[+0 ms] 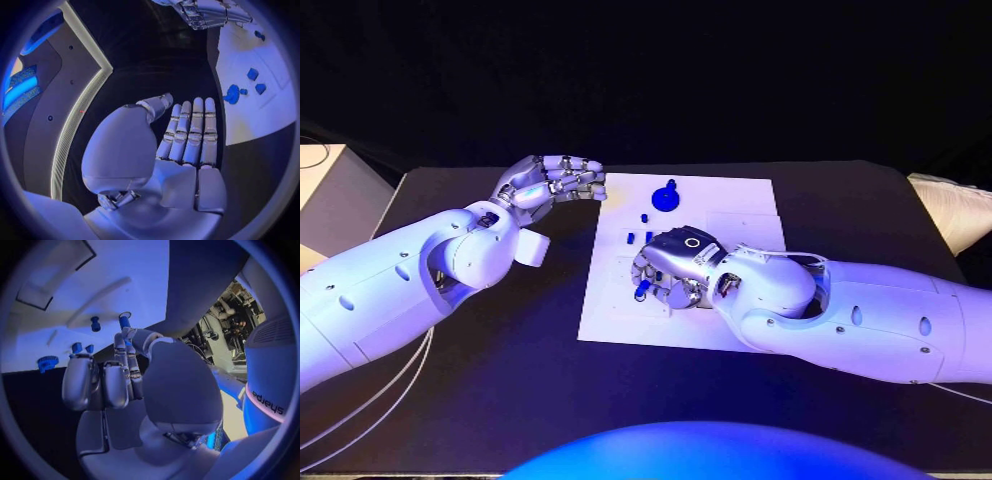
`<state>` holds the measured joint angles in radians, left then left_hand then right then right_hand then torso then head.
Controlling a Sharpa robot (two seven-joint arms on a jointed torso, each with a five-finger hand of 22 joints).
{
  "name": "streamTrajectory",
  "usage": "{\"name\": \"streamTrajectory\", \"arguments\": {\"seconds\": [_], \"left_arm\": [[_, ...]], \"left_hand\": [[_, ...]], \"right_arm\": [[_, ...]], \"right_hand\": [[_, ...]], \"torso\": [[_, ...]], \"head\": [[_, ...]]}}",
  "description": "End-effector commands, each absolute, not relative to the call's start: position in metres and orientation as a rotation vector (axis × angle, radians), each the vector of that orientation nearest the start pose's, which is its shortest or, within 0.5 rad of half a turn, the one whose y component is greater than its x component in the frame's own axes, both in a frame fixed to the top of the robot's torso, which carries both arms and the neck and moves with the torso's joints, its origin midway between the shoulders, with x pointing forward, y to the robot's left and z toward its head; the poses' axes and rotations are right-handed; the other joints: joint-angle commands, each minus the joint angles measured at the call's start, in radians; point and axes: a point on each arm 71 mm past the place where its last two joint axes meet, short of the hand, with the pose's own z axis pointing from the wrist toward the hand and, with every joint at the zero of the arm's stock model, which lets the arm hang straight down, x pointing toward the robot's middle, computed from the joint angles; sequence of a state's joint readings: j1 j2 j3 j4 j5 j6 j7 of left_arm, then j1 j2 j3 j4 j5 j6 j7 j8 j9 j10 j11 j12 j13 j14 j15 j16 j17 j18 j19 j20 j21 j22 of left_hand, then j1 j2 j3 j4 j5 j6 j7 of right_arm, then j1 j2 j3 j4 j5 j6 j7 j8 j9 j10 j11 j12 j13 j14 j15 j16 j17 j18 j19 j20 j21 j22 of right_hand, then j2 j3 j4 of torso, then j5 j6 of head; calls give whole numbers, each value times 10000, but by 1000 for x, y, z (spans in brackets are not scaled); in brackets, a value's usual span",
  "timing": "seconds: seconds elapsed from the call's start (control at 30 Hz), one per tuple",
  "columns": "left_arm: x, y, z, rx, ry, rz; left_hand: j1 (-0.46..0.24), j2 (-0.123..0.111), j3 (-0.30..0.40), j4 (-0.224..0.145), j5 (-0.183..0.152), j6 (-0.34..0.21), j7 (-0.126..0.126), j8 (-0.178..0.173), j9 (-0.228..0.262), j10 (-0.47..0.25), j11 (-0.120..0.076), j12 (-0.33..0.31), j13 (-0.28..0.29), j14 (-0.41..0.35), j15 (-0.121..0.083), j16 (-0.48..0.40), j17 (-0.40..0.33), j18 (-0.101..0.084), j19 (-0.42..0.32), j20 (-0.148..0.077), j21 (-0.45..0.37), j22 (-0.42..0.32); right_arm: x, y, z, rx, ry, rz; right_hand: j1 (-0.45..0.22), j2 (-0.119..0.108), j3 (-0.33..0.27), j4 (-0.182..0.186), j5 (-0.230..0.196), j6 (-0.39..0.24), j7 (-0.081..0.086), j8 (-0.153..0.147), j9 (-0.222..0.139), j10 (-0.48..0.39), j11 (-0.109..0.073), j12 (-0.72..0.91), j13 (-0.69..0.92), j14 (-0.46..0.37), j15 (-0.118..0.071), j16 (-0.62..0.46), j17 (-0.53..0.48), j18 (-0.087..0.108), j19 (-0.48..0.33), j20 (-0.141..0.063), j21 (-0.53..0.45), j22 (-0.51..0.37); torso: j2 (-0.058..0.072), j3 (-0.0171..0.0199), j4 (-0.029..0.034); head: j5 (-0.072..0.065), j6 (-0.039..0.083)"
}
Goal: Assemble the parts on the task board
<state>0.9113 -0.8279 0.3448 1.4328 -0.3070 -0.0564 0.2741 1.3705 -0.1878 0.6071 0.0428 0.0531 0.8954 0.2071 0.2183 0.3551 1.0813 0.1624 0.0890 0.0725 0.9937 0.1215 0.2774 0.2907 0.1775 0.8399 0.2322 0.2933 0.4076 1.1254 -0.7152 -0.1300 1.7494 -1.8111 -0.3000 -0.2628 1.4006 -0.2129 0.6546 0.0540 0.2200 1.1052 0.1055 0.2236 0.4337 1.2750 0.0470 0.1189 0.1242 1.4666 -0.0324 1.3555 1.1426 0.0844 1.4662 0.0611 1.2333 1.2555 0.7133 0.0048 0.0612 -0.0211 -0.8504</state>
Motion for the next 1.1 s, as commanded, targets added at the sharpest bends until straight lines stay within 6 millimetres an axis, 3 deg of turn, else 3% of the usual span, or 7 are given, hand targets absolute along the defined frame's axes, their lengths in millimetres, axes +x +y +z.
{"name": "streamTrajectory", "arguments": {"seconds": [0.03, 1.1], "left_arm": [[494, 229, -191, -9736, 14968, -16742], [494, 230, -191, -9736, 15007, -16720]], "left_hand": [[77, 7, -56, -10, 21, -18, 57, 13, -8, -14, 6, -36, 9, 41, 17, -34, 8, 25, 57, 45, -21, -8], [70, 9, -62, -2, 21, -19, 60, 12, -15, -15, 9, -44, 11, 50, 19, -64, 20, 27, 72, 49, -50, -31]], "right_arm": [[392, -79, -220, -5738, 16243, 7225], [392, -76, -230, -6178, 16376, 6748]], "right_hand": [[-21, 105, 36, 9, 67, 59, 11, 47, 0, 98, -67, 22, 8, 281, -84, 36, 6, -99, 81, -44, 62, 9], [-65, 97, 69, -22, 50, 52, 17, 62, 29, 114, -62, 1, 25, 276, -78, 28, -14, -98, 74, -40, 58, 12]], "torso": [[5, -3, 9], [-3, -7, -1]], "head": [[16, -23], [21, -103]]}}
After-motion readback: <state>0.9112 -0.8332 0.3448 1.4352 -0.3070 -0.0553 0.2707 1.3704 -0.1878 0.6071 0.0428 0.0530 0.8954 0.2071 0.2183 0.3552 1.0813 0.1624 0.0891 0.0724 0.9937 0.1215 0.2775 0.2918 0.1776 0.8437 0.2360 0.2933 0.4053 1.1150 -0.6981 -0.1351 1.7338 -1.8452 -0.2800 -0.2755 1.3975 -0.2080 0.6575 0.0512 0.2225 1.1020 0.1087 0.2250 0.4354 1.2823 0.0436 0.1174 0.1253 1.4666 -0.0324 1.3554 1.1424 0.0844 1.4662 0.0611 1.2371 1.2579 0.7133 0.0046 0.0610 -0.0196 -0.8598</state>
